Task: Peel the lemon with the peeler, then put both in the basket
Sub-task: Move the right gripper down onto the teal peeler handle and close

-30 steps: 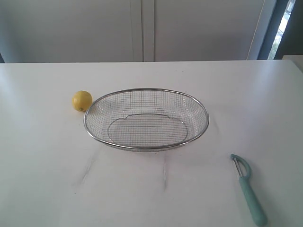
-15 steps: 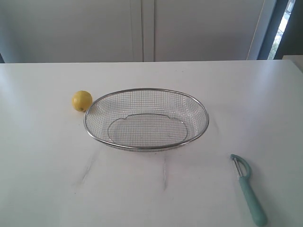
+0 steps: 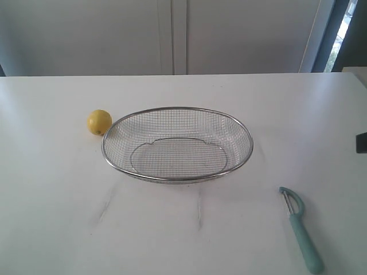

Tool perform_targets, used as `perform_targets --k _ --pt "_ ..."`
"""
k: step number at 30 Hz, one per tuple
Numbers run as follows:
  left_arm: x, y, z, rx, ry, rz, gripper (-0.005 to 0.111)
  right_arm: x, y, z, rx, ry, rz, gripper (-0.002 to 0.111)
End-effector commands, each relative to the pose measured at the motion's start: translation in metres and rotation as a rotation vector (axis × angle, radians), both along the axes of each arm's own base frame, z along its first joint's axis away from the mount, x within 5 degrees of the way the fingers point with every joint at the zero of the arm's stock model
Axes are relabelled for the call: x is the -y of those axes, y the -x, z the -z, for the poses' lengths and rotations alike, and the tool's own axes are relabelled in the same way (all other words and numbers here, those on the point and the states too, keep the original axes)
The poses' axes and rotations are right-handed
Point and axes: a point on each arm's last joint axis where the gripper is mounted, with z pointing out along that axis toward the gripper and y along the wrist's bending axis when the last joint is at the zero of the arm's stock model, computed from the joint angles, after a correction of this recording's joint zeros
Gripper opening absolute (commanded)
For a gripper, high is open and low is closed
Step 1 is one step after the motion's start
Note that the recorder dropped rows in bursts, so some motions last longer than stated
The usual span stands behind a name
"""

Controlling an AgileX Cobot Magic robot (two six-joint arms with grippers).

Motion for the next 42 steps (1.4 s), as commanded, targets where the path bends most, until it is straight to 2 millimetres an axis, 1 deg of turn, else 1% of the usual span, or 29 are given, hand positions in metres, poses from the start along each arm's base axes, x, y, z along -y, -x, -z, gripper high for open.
perform_targets --k 1,2,3,5,6,8,9,12,15,18,19,21,22,26,27,28,31,35,39,42 --pt "0.000 0.000 0.001 0.001 0.009 -0.003 0.000 -0.012 -0.016 0.005 -0.111 -0.069 -0.191 0.000" --pt "0.000 0.000 0.001 0.001 0.009 -0.003 0.000 -0.016 -0.023 0.009 -0.171 -0.105 -0.236 0.000" --pt "0.000 0.000 0.001 0.001 0.009 -0.003 0.000 -0.017 -0.026 0.012 -0.192 -0.100 -0.245 0.000" --pt "0.000 0.000 0.001 0.001 0.009 -0.003 0.000 -0.024 -0.033 0.021 -0.228 -0.062 -0.274 0.000" --pt "0.000 0.000 0.001 0.001 0.009 -0.003 0.000 -0.031 -0.036 0.028 -0.260 -0.019 -0.292 0.000" --pt "0.000 0.000 0.001 0.001 0.009 -0.003 0.000 -0.040 -0.038 0.038 -0.327 0.064 -0.280 0.000" --pt "0.000 0.000 0.001 0.001 0.009 -0.003 0.000 -0.041 -0.039 0.042 -0.349 0.108 -0.276 0.000" --pt "0.000 0.000 0.001 0.001 0.009 -0.003 0.000 -0.050 -0.039 0.052 -0.420 0.176 -0.260 0.000" --pt "0.000 0.000 0.001 0.001 0.009 -0.003 0.000 -0.065 -0.040 0.060 -0.447 0.163 -0.260 0.000" --pt "0.000 0.000 0.001 0.001 0.009 -0.003 0.000 -0.074 -0.040 0.063 -0.450 0.145 -0.282 0.000" --pt "0.000 0.000 0.001 0.001 0.009 -0.003 0.000 -0.075 -0.040 0.063 -0.444 0.135 -0.281 0.002" --pt "0.000 0.000 0.001 0.001 0.009 -0.003 0.000 -0.079 -0.041 0.062 -0.430 0.101 -0.275 0.009" --pt "0.000 0.000 0.001 0.001 0.009 -0.003 0.000 -0.080 -0.041 0.062 -0.428 0.098 -0.276 0.014" --pt "0.000 0.000 0.001 0.001 0.009 -0.003 0.000 -0.080 -0.041 0.062 -0.430 0.083 -0.238 0.039" --pt "0.000 0.000 0.001 0.001 0.009 -0.003 0.000 -0.079 -0.041 0.063 -0.430 0.083 -0.234 0.044" --pt "0.000 0.000 0.001 0.001 0.009 -0.003 0.000 -0.079 -0.041 0.063 -0.431 0.084 -0.234 0.047" --pt "0.000 0.000 0.001 0.001 0.009 -0.003 0.000 -0.079 -0.041 0.065 -0.414 0.081 -0.232 0.048" --pt "0.000 0.000 0.001 0.001 0.009 -0.003 0.000 -0.080 -0.047 0.066 -0.332 0.077 -0.228 0.048" --pt "0.000 0.000 0.001 0.001 0.009 -0.003 0.000 -0.080 -0.046 0.067 -0.344 0.076 -0.218 0.048" --pt "0.000 0.000 0.001 0.001 0.009 -0.003 0.000 -0.077 -0.044 0.068 -0.370 0.107 -0.224 0.048"
